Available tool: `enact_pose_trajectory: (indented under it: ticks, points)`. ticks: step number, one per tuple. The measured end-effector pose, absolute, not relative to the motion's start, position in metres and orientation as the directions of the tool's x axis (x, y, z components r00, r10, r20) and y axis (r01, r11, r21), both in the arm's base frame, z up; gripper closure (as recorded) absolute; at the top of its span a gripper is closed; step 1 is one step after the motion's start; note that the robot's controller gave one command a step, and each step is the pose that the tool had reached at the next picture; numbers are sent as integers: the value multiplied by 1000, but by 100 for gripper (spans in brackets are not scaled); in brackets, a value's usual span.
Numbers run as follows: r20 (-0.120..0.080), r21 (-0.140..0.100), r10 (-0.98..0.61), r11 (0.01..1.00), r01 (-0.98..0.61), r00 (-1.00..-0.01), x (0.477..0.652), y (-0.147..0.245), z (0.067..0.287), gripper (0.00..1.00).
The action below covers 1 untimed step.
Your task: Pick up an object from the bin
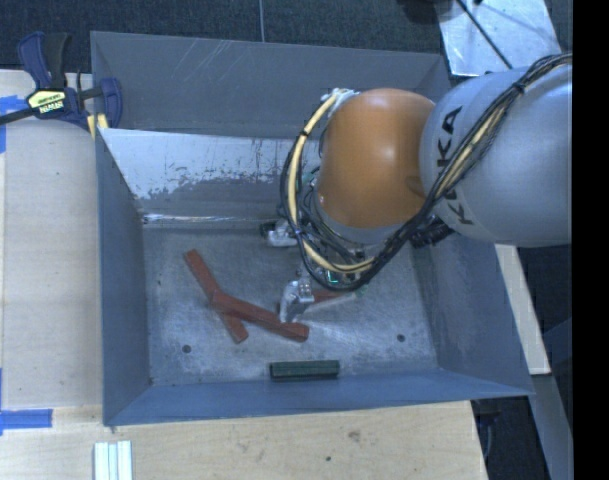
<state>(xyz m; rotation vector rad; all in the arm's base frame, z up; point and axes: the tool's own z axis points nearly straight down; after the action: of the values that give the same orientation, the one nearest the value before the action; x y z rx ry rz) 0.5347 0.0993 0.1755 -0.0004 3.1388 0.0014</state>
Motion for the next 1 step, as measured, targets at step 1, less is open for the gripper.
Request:
enact_pose_trajectory:
  ticks: [1]
  points:
    - [-16,-1,-237,971,-237,-971,519,93,78,100]
